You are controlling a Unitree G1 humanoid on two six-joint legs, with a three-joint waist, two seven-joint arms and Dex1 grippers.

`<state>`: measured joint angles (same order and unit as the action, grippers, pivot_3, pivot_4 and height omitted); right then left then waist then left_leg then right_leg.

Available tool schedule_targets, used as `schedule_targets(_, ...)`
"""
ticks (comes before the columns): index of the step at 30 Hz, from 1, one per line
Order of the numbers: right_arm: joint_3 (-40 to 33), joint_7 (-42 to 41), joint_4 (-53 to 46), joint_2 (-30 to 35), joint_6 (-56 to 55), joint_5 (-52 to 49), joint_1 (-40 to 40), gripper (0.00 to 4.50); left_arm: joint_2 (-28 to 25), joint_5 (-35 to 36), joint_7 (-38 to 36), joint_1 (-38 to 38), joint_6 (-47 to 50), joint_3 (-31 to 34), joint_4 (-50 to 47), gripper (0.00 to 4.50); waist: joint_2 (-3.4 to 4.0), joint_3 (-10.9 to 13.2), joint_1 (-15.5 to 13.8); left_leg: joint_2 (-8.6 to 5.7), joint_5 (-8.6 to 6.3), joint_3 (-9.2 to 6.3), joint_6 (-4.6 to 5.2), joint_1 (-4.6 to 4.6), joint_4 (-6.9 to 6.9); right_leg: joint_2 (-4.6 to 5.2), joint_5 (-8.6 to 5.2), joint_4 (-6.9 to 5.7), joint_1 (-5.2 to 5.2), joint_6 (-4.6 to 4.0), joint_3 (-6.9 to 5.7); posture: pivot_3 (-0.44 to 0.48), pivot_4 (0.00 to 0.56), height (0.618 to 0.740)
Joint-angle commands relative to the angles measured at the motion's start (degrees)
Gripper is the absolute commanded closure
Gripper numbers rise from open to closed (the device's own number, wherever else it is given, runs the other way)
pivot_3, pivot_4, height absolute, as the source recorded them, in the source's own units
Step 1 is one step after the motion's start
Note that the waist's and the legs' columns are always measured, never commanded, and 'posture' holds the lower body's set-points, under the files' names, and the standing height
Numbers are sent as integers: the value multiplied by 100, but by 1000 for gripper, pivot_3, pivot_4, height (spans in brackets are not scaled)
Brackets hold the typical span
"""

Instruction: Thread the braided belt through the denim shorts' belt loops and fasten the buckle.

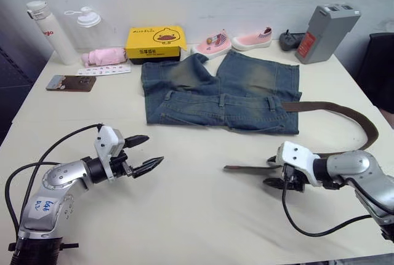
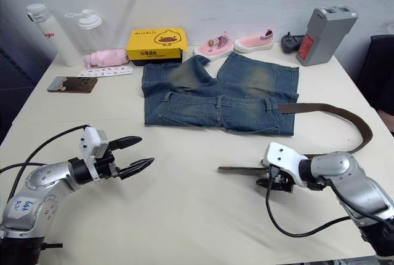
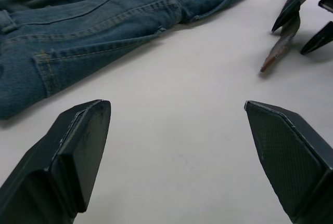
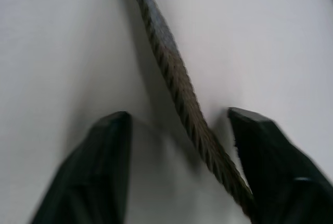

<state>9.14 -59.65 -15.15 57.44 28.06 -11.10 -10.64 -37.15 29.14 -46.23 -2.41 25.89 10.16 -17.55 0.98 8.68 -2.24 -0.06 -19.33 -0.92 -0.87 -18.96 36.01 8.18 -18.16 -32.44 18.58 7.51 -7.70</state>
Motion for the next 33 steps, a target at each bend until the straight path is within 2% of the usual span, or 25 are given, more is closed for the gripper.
schedule_targets(1, 157, -164, 89, 44, 176, 100, 28, 2875, -85, 159, -160, -83, 42, -20, -296, 0, -4, -2, 15, 0, -1, 0, -2, 2, 0, 0, 0, 0, -2, 0, 1, 0, 150, 712)
schedule_targets(2, 160, -206, 41, 47, 207, 79, 32, 3552, -108, 184, -211, -123, 79, -46, -329, 0, -6, -3, 20, 0, -2, 0, -3, 4, 0, 1, 0, -1, -3, 0, 1, 0, 150, 712)
schedule_targets(4, 159, -209, -8, 5, 239, 89, 0, 4448, -131, 220, -322, -209, 127, -101, -374, 0, -7, -3, 31, 1, -5, -2, -7, 6, 0, 1, 0, -2, -4, 0, 1, 0, 150, 712)
schedule_targets(8, 82, -256, -500, -261, -368, -12, -209, 4481, -193, 515, -865, -732, 457, -554, -450, 0, -6, -2, 66, 1, -6, -2, -9, 5, 0, 1, 0, -3, -4, 0, 1, 0, 150, 712)
schedule_targets(12, 168, -329, -1401, -523, -159, -326, -441, 4481, -91, 759, -1348, -1395, 819, -1146, -286, 0, 33, 16, 78, 3, -5, 0, -8, 2, 1, -6, 0, -2, 2, 0, 5, 0, 150, 712)
schedule_targets(17, 336, -175, -1843, -696, 270, -346, -721, 4481, 59, 240, -1762, -1952, 532, -1916, 287, 0, 20, 14, 71, 4, -4, -1, -7, 4, 6, -10, 0, 0, -2, 0, 4, 0, 150, 712)
schedule_targets(22, 316, -86, -1965, -695, 511, -355, -821, 4481, 165, -63, -1863, -2044, 202, -2118, 648, 0, 19, 16, 69, 4, -4, -2, -6, 20, 7, -12, 0, 1, 3, 0, 2, 0, 150, 712)
schedule_targets(26, 201, -11, -2106, -674, 720, -453, -811, 4500, 334, -1, -1813, -2074, 141, -1978, 781, 1182, 19, 16, 67, 4, -5, -3, -6, 21, 8, -9, 0, 1, 2, 0, 2, 0, 150, 712)
schedule_targets(33, 158, 134, -2231, -660, 918, -523, -792, 4500, 392, -59, -1766, -2043, 133, -2008, 730, 4475, 19, 16, 71, 5, -4, -3, -5, 22, 7, -10, 0, 0, 2, 0, 3, 0, 150, 712)
